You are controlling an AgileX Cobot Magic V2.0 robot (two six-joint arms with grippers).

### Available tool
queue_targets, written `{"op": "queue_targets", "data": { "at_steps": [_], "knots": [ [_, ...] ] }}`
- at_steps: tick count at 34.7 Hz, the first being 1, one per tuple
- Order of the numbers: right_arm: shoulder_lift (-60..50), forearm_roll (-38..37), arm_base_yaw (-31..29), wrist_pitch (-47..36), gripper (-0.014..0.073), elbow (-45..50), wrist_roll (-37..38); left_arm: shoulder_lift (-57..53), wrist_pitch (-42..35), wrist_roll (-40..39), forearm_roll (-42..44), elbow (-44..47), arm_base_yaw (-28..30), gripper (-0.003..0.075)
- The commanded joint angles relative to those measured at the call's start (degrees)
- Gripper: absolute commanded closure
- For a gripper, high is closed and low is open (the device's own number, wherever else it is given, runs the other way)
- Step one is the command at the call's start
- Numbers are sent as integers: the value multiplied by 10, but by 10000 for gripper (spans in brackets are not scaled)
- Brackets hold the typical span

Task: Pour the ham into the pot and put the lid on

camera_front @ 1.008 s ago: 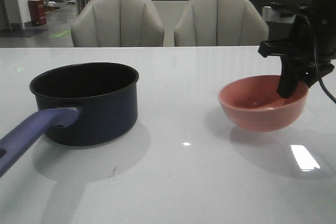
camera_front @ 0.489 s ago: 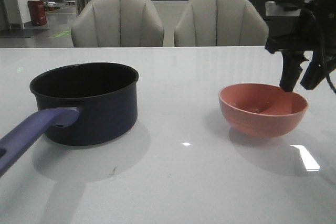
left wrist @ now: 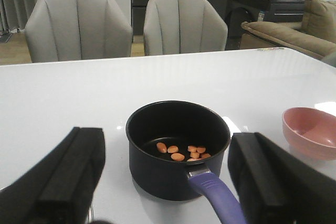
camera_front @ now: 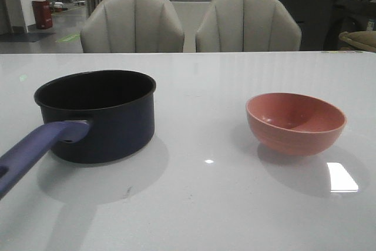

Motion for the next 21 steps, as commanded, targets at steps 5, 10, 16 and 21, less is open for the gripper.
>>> {"op": "queue_targets", "data": {
  "at_steps": [5, 10, 16, 21],
  "knots": [
    [-165, 8, 46, -185, 211, 121, -7, 7, -90, 0, -3, -14, -5, 192],
    [-267, 8, 70, -263, 211, 206, -7, 7, -90, 0, -3, -14, -5, 192],
    [-399, 8, 91, -348, 212, 313, -7, 7, -90, 0, -3, -14, -5, 192],
    [-525, 8, 98, -374, 212, 404, -7, 7, -90, 0, -3, -14, -5, 192]
  ]
}}
